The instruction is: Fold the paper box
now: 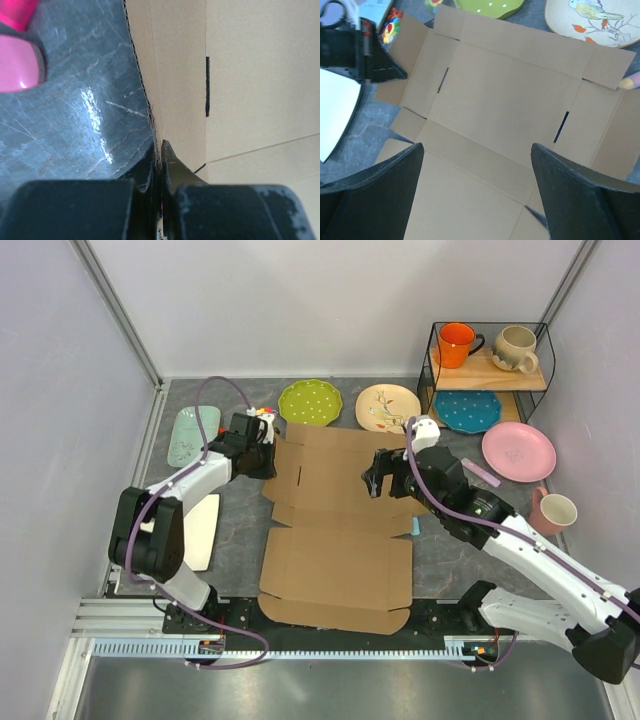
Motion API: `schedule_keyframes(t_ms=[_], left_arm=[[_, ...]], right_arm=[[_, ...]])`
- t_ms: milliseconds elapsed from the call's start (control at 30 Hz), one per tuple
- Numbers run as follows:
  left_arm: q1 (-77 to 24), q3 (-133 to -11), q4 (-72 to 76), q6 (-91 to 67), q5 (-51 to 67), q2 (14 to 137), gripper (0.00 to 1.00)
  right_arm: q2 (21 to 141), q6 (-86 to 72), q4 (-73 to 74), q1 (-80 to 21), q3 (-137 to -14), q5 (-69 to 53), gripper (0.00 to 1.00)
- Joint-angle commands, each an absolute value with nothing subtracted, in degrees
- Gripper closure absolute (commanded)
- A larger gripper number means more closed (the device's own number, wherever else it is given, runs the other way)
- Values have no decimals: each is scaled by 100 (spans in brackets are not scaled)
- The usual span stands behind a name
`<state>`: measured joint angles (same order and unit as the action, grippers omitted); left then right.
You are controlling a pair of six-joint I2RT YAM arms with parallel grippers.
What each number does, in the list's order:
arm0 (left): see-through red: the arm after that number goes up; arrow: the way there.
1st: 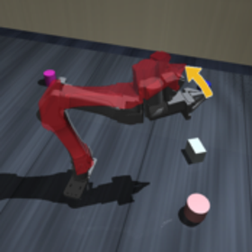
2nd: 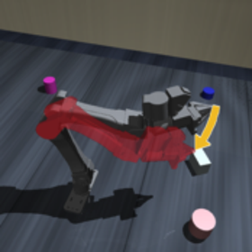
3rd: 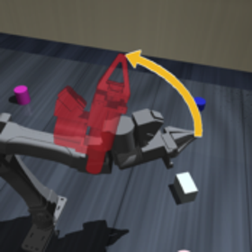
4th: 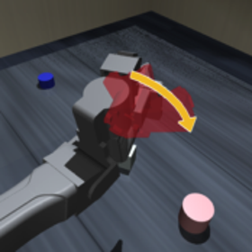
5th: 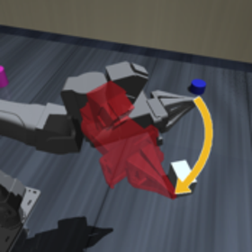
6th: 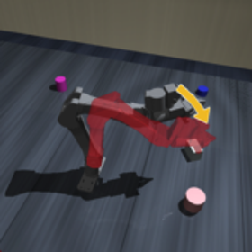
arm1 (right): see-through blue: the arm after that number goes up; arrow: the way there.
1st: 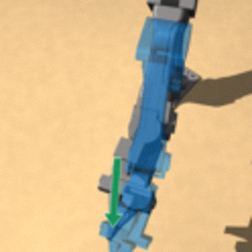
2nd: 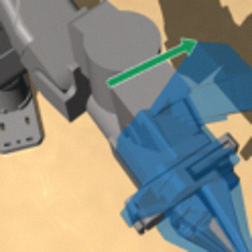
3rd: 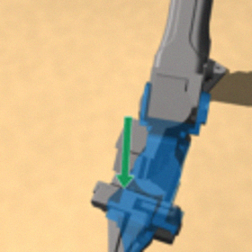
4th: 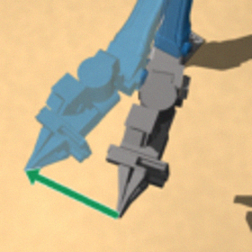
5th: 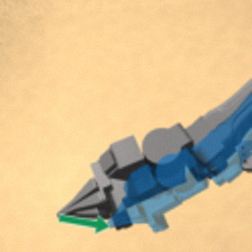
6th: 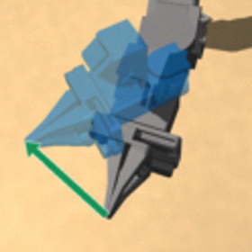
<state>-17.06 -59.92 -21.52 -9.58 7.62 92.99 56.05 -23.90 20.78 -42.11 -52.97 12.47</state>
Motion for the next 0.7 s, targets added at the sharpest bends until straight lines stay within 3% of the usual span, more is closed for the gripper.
schedule_keyframes(t_ms=[0,200,333,533,667], left_arm=[[-1705,-6003,-1521,-203,756,8772,98],[-1696,-6012,-1362,272,887,8596,98],[-1705,-5215,-740,115,1133,8192,98],[-1897,-3536,1553,-404,1275,7287,98],[-2109,-3454,1696,-62,1160,7146,98]], right_arm=[[6045,-2180,1644,-4201,-5747,1722,4],[6968,-1495,1723,-4201,-6406,1661,2],[7251,-1284,1408,-4201,-6591,1853,2],[7786,-634,721,-4201,-6942,2312,2],[8540,-45,1185,-4201,-7811,1996,2]])
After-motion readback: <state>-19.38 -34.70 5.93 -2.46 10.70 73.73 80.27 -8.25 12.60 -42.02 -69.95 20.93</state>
